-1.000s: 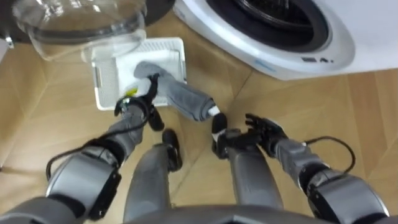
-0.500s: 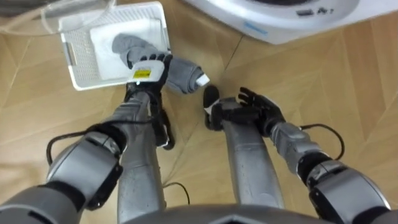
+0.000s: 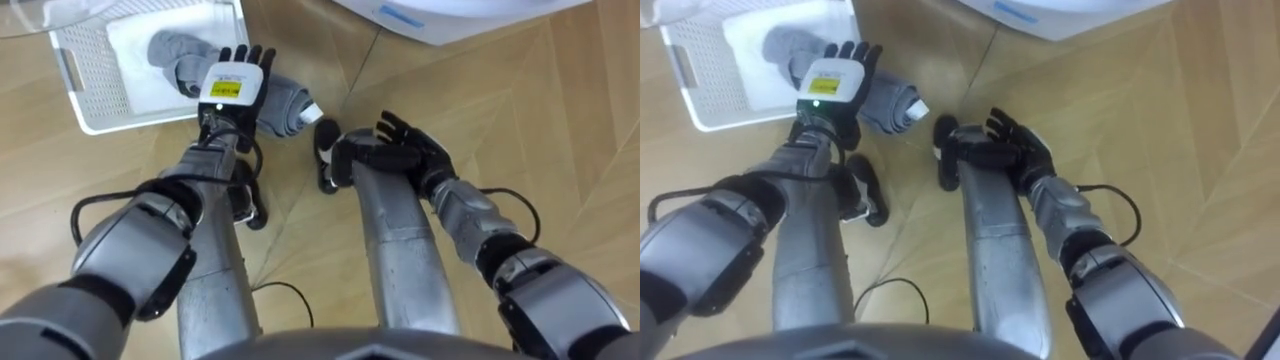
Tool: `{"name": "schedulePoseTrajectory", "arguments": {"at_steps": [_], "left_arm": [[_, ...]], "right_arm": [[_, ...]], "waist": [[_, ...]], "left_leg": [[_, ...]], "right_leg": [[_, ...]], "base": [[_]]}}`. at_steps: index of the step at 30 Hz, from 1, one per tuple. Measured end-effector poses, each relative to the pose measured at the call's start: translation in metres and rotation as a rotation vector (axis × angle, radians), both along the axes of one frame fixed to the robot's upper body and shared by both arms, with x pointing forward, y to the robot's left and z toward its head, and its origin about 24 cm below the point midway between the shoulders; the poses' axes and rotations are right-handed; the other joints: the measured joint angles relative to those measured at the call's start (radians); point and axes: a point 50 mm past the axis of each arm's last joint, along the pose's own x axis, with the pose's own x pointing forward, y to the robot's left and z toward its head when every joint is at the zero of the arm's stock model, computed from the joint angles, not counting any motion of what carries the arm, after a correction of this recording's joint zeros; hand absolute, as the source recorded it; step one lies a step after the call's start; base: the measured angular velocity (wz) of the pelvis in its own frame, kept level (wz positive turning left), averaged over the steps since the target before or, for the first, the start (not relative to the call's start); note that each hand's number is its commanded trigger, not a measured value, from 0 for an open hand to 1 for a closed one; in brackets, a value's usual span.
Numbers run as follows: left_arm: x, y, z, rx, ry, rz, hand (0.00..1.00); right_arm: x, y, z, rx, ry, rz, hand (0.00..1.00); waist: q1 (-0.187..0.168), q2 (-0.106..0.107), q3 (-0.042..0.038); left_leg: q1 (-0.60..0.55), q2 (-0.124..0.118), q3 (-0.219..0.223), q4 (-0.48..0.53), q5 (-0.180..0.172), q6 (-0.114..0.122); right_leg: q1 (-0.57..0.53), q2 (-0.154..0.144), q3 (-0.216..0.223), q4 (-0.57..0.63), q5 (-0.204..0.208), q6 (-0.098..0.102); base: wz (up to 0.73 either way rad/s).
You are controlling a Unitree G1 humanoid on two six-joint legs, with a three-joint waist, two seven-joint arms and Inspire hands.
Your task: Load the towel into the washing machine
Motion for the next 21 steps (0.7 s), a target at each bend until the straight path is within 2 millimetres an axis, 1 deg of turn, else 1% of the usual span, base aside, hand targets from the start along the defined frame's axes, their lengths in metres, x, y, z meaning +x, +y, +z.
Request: {"name": "schedulePoseTrajectory", "arguments": {"at_steps": [4, 9, 10, 11, 12, 16, 17, 21], "left_arm": [[-0.0005, 0.0011, 0.0, 0.017, -0.01, -0.013, 0.0], [-0.001, 0.0005, 0.0001, 0.028, -0.021, -0.029, 0.0], [-0.001, 0.0003, 0.0, 0.029, -0.021, -0.031, 0.23], [-0.0012, -0.0007, -0.0002, 0.03, -0.02, -0.036, 0.94], [-0.0016, -0.0014, -0.0006, 0.033, -0.019, -0.042, 1.0], [-0.0028, -0.0026, -0.0026, 0.036, 0.002, -0.047, 1.0], [-0.0033, -0.003, -0.0032, 0.038, 0.005, -0.051, 1.0], [-0.0059, 0.0005, -0.0062, 0.044, 0.022, -0.043, 1.0]], "right_arm": [[0.003, 0.0007, 0.0032, 0.034, -0.021, -0.003, 0.0], [0.0037, 0.001, 0.0041, 0.053, -0.026, -0.007, 0.0], [0.0038, 0.0011, 0.0041, 0.053, -0.027, -0.007, 0.0], [0.004, 0.0011, 0.0043, 0.053, -0.029, -0.007, 0.0], [0.0041, 0.0011, 0.0044, 0.055, -0.03, -0.008, 0.0], [0.0038, 0.0022, 0.0044, 0.053, -0.034, 0.0, 0.0], [0.0037, 0.0028, 0.0045, 0.051, -0.036, 0.006, 0.0], [0.0039, 0.0061, 0.0051, 0.063, -0.045, 0.027, 0.0]], "waist": [[-0.01, 0.0, 0.0], [-0.018, 0.0, 0.0], [-0.018, 0.0, 0.0], [-0.019, 0.0, 0.0], [-0.019, 0.0, 0.0], [-0.021, -0.001, 0.0], [-0.024, -0.003, 0.0002], [-0.048, -0.014, 0.0003]], "left_leg": [[-0.027, 0.0, 0.0, 0.034, -0.014, -0.002], [-0.037, 0.003, -0.001, 0.037, -0.016, -0.005], [-0.037, 0.003, -0.001, 0.037, -0.017, -0.005], [-0.037, 0.003, -0.001, 0.037, -0.018, -0.005], [-0.037, 0.002, -0.001, 0.037, -0.019, -0.005], [-0.037, 0.002, -0.005, 0.053, -0.03, -0.003], [-0.037, 0.002, -0.005, 0.054, -0.033, -0.005], [-0.037, 0.001, -0.005, 0.054, -0.035, -0.002]], "right_leg": [[-0.032, -0.005, 0.001, 0.04, -0.015, -0.004], [-0.044, -0.002, 0.001, 0.043, -0.017, -0.006], [-0.044, -0.002, 0.001, 0.043, -0.018, -0.007], [-0.044, -0.002, 0.001, 0.043, -0.019, -0.007], [-0.045, -0.002, 0.001, 0.044, -0.021, -0.007], [-0.045, -0.002, 0.001, 0.061, -0.033, -0.007], [-0.045, -0.002, 0.001, 0.063, -0.035, -0.007], [-0.046, -0.005, 0.001, 0.065, -0.04, -0.007]], "base": [[0.01], [0.0], [0.0], [0.0], [0.0], [0.0], [0.0], [0.0]]}}
